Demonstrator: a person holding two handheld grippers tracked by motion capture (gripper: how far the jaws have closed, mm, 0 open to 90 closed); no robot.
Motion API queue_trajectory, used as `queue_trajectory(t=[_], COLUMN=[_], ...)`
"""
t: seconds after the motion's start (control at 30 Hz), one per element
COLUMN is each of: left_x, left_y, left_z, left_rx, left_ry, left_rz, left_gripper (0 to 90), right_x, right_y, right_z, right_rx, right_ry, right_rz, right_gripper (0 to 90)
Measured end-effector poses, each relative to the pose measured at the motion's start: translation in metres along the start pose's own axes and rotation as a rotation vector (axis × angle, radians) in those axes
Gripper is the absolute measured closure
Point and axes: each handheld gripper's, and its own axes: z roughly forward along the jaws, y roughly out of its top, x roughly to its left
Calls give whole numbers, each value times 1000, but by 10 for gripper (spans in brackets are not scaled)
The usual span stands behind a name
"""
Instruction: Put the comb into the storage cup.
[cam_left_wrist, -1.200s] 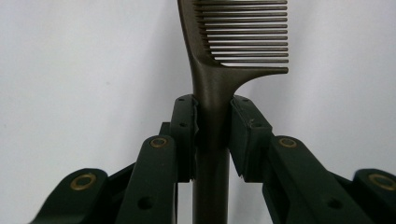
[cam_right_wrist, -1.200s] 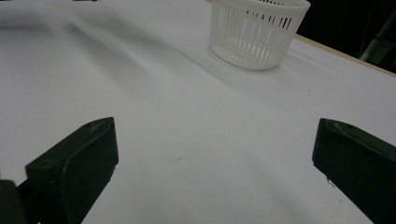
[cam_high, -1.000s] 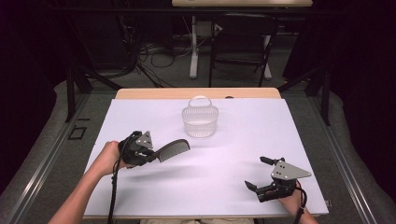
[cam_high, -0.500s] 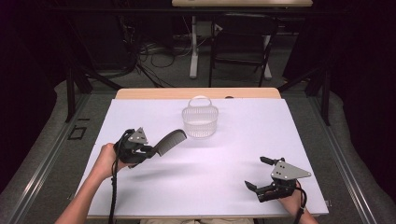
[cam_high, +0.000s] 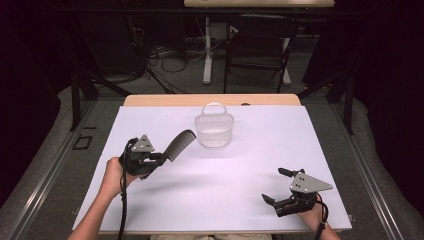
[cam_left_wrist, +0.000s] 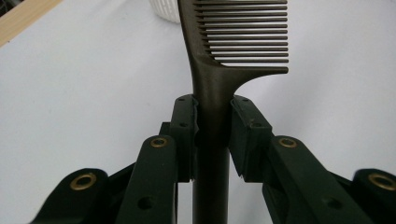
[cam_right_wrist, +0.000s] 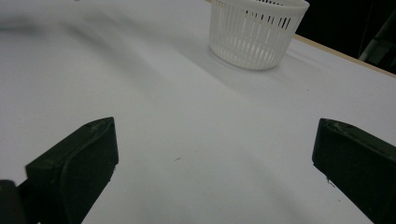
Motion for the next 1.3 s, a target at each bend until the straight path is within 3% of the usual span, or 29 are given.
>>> queue_trajectory(t=[0.37,0.5,1.3], left_x=[-4,-8,-11], left_y=[-3,-2,-6], left_z=[-4,-2,3], left_rx=[-123,-155,-248], left_ry=[35,42,89], left_rz=[-44,-39,-68], left_gripper=[729,728,728], right_x=[0,1,-1], right_y=[0,0,0], right_z=[0,-1,-1], right_rx=[-2,-4,-1], right_ry=[0,0,1], right_rz=[-3,-3,-2], right_gripper=[1,1,1])
